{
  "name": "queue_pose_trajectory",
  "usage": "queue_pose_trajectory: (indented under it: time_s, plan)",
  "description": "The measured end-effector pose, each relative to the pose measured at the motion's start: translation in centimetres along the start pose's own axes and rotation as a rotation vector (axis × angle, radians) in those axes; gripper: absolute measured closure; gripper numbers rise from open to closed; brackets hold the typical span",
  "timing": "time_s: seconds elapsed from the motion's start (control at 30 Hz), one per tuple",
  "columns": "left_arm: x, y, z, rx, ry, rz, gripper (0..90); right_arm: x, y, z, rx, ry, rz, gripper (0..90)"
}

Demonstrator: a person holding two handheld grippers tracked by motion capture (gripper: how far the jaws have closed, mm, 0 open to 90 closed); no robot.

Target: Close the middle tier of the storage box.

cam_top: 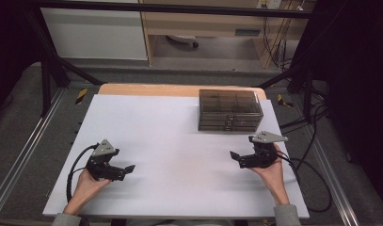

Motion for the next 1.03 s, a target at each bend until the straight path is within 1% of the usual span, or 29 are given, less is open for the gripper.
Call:
queue_pose_trajectory:
  time_s: [0.03, 0.1, 0.13, 0.2, 0.3, 0.43, 0.57, 0.6, 0.73, 0.83, 1.03]
  plan:
    - [0.0, 0.0, 0.0, 0.0, 0.001, 0.0, 7.6, -0.1, -0.1, 0.2, 0.001, -0.003, -0.009, 0.5]
    - [0.0, 0.0, 0.0, 0.0, 0.0, 0.001, 7.6, -0.4, -0.2, 0.5, 0.003, -0.014, -0.013, 0.5]
    - [0.0, 0.0, 0.0, 0.0, 0.0, 0.0, 7.6, -0.5, -0.3, 0.6, 0.001, -0.015, -0.02, 0.5]
    - [0.0, 0.1, 0.0, 0.0, 0.002, 0.001, 7.6, -0.7, -0.3, 0.9, 0.013, -0.012, -0.033, 0.2]
    - [-0.1, 0.1, -0.1, 0.0, 0.006, 0.001, 7.6, -1.0, -0.2, 1.5, 0.022, -0.019, -0.036, 0.2]
    - [-0.1, 0.1, -0.1, 0.0, 0.005, 0.002, 7.6, -1.3, 0.0, 2.3, 0.021, -0.033, -0.039, 0.2]
    - [-0.1, 0.1, -0.1, 0.001, 0.005, 0.002, 7.6, -1.3, 0.0, 3.1, 0.019, -0.061, -0.04, 0.2]
    - [-0.1, 0.1, 0.0, 0.001, 0.004, 0.003, 7.6, -1.3, 0.0, 3.1, 0.013, -0.067, -0.038, 0.2]
    - [-0.1, 0.2, 0.0, 0.002, 0.001, 0.004, 7.6, -1.3, 0.0, 3.3, 0.018, -0.068, -0.037, 0.2]
    - [-0.1, 0.2, 0.0, 0.002, 0.003, 0.005, 7.6, -1.3, 0.1, 3.4, 0.033, -0.07, -0.034, 0.2]
    - [-0.1, 0.2, 0.0, 0.005, 0.0, 0.006, 7.6, -1.4, 0.2, 3.5, 0.037, -0.064, -0.033, 0.2]
Point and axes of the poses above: each handheld gripper's, and its own axes: x roughly forward along the jaws, z roughly out of its underside, y roughly to its right, the point moved 7 cm from there along x, roughly forward along the jaws, and after that the axes turned 11 degrees about y, right-handed, at the moved point
